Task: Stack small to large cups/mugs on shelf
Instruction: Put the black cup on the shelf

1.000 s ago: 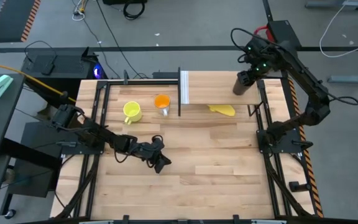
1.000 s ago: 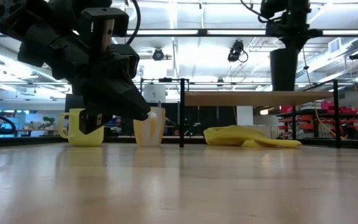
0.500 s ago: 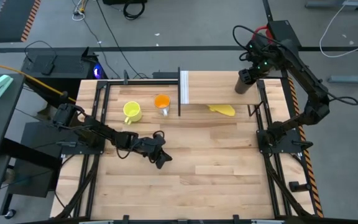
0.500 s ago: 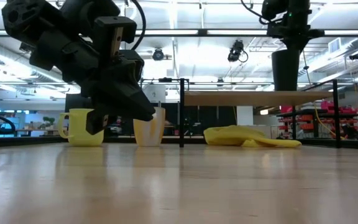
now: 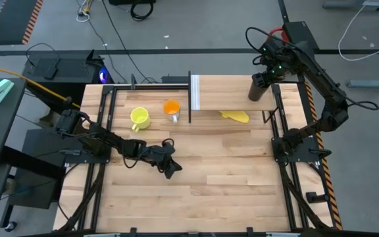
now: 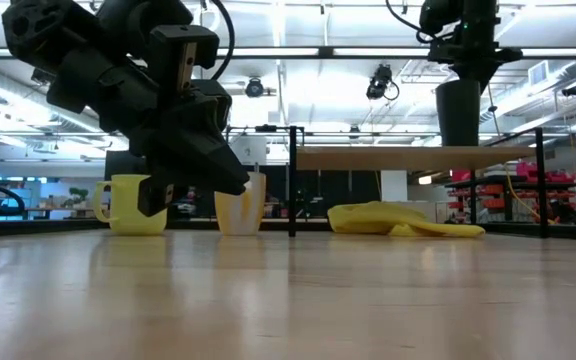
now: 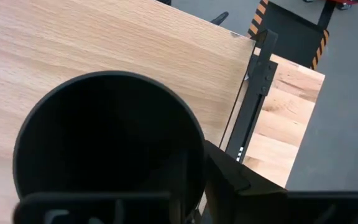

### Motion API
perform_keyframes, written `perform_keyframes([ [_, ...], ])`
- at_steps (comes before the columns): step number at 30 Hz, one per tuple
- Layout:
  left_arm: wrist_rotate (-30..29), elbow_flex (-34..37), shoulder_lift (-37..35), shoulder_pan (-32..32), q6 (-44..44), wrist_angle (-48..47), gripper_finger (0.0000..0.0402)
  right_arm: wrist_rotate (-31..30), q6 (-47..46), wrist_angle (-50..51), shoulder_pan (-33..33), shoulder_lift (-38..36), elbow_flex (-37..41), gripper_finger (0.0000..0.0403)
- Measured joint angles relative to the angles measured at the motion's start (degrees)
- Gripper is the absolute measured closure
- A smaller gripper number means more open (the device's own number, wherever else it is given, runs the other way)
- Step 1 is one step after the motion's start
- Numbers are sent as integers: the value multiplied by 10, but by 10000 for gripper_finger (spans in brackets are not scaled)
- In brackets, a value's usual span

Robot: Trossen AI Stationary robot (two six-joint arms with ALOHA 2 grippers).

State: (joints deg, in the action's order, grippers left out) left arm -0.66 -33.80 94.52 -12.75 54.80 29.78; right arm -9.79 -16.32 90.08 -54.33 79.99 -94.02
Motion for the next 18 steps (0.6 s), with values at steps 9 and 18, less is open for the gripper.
perform_keyframes([
  [9,-1,0,0,0,-1,0,348,-2,-5,0,0,0,0,298],
  [18,-1,0,0,0,-1,0,344,-3,-5,-14,0,-22,0,267],
])
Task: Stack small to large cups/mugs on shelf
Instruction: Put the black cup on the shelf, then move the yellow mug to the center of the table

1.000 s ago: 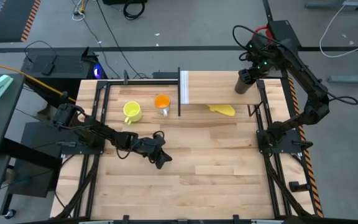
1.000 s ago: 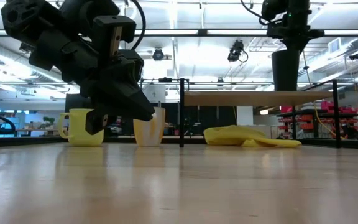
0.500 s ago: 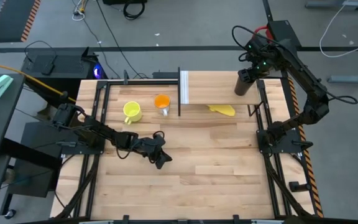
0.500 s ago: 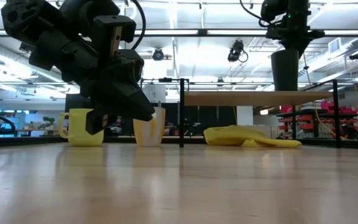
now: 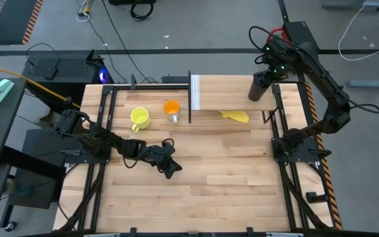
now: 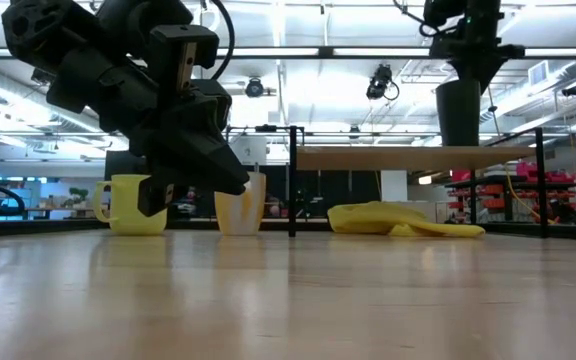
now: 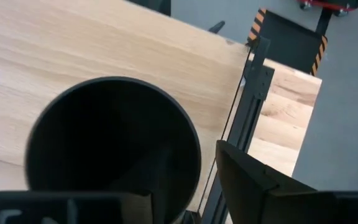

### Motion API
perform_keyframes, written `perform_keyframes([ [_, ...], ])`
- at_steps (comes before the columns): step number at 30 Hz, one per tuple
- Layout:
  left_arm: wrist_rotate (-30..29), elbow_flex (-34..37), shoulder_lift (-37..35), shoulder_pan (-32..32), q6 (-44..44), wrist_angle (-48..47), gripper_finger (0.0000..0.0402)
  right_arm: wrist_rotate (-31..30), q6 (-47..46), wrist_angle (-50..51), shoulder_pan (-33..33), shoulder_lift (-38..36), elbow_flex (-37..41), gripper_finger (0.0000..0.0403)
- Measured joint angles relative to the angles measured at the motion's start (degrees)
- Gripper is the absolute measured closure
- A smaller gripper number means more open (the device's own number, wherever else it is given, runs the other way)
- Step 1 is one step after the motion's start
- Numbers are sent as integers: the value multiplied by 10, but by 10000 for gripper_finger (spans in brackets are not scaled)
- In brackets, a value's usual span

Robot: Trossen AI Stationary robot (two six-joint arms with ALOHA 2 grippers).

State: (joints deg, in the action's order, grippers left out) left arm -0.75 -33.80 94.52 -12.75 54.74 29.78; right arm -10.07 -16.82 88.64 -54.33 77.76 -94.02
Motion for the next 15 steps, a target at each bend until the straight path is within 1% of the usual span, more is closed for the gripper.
perform_keyframes([
  [6,0,0,0,0,0,0,351,2,0,-23,1,-36,0,268],
  [15,0,0,0,1,0,0,343,33,-27,-42,1,-104,-1,270],
])
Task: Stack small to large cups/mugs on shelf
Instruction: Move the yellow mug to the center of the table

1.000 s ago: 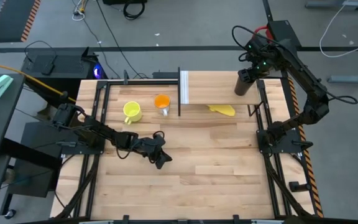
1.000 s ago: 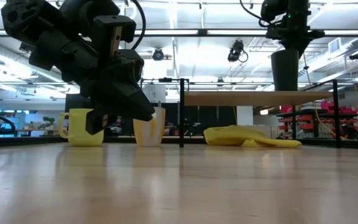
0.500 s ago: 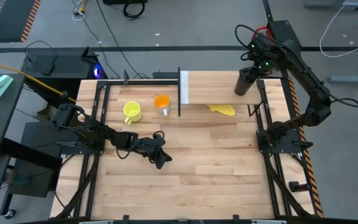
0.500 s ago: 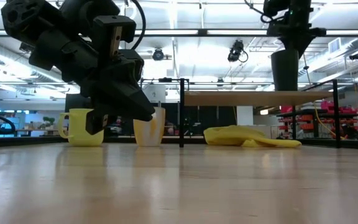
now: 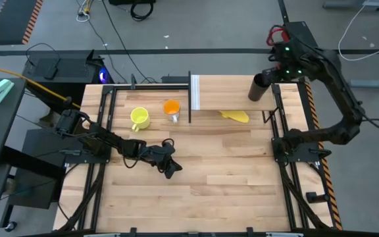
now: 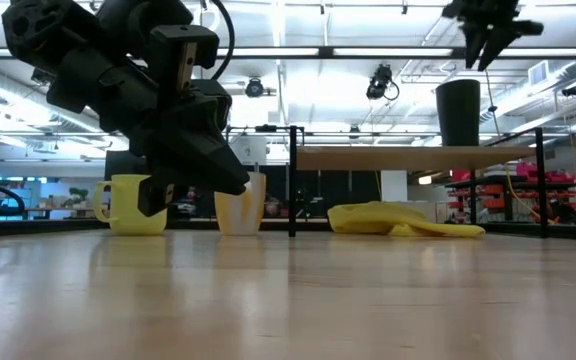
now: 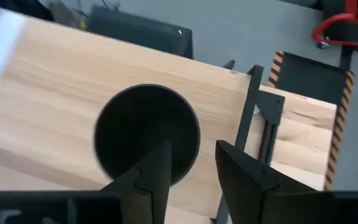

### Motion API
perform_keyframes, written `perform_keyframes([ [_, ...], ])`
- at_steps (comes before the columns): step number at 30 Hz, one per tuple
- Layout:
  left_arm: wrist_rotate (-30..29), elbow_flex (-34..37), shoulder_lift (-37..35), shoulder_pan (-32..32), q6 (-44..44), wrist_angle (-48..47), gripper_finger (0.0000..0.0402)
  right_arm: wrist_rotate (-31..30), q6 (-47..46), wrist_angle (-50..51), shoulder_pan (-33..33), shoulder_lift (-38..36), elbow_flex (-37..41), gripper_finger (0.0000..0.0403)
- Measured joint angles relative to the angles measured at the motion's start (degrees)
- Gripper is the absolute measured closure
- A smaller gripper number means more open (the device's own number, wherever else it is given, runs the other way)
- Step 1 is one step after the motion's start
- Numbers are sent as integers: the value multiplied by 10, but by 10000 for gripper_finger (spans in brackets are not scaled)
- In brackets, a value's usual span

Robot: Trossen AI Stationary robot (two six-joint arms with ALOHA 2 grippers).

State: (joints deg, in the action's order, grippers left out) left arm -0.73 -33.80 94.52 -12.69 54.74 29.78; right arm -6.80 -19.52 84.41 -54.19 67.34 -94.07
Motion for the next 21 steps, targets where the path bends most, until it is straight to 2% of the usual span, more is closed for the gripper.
perform_keyframes([
  [9,0,0,0,3,-1,0,351,86,-53,-19,1,-86,-1,270],
  [12,0,0,0,9,-1,0,348,110,-68,-19,19,-105,-1,270],
  [16,1,0,0,17,-1,0,345,120,-102,-18,80,-120,-1,271],
  [21,0,0,-5,20,-2,7,352,104,-152,-19,191,-117,-1,276],
])
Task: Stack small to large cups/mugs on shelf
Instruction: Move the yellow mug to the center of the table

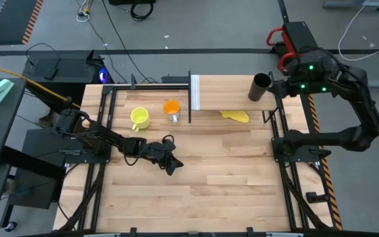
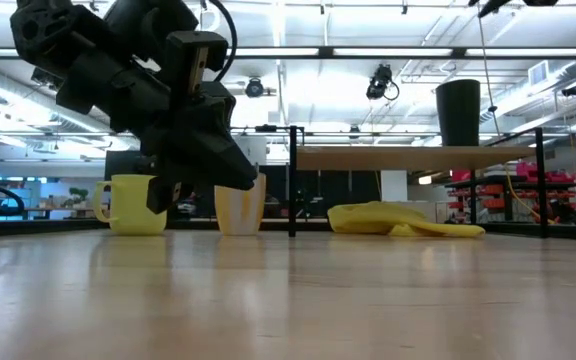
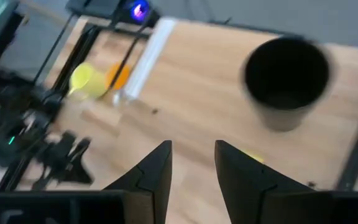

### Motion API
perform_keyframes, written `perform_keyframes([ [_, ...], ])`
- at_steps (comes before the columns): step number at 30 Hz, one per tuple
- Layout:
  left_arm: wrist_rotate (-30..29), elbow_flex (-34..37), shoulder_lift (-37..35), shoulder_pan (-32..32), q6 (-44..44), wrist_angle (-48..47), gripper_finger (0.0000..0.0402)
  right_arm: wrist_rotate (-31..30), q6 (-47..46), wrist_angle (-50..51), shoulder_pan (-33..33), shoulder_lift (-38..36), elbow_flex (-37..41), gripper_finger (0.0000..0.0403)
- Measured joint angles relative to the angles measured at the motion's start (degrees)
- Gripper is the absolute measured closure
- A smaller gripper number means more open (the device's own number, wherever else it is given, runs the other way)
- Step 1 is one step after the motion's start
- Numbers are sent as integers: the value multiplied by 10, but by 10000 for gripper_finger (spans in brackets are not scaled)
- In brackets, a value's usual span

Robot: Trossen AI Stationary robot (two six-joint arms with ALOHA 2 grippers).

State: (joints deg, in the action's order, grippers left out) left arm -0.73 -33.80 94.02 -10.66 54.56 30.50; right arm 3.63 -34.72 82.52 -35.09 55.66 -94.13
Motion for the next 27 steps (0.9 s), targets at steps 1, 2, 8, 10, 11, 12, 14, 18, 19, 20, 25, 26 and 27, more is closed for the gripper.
perform_keyframes([
  [1,0,0,-3,0,-2,2,354,-14,-10,0,22,3,0,277],
  [2,-1,0,-5,0,-4,5,355,-31,-19,-1,47,5,1,279],
  [8,-9,0,-35,3,-19,-1,364,-104,-57,-107,195,9,71,289],
  [10,-10,0,-45,7,-19,-2,366,-113,-66,-154,244,10,112,292],
  [11,-11,0,-52,9,-20,-4,367,-116,-73,-178,266,10,134,294],
  [12,-11,0,-58,10,-25,-5,368,-121,-81,-198,287,10,154,296],
  [14,-12,0,-74,11,-32,-3,370,-140,-102,-245,329,10,200,301],
  [18,-14,0,-112,19,-49,-28,376,-165,-155,-328,398,16,268,309],
  [19,-15,0,-125,25,-54,-39,377,-169,-166,-342,413,20,279,311],
  [20,-15,0,-139,31,-58,-50,379,-173,-177,-354,426,25,288,313],
  [25,-16,0,-217,74,-93,-80,384,-204,-198,-403,471,61,308,323],
  [26,-16,0,-233,85,-104,-81,385,-207,-197,-414,475,72,308,325],
  [27,-16,0,-249,96,-114,-81,386,-207,-196,-424,478,81,308,328],
])
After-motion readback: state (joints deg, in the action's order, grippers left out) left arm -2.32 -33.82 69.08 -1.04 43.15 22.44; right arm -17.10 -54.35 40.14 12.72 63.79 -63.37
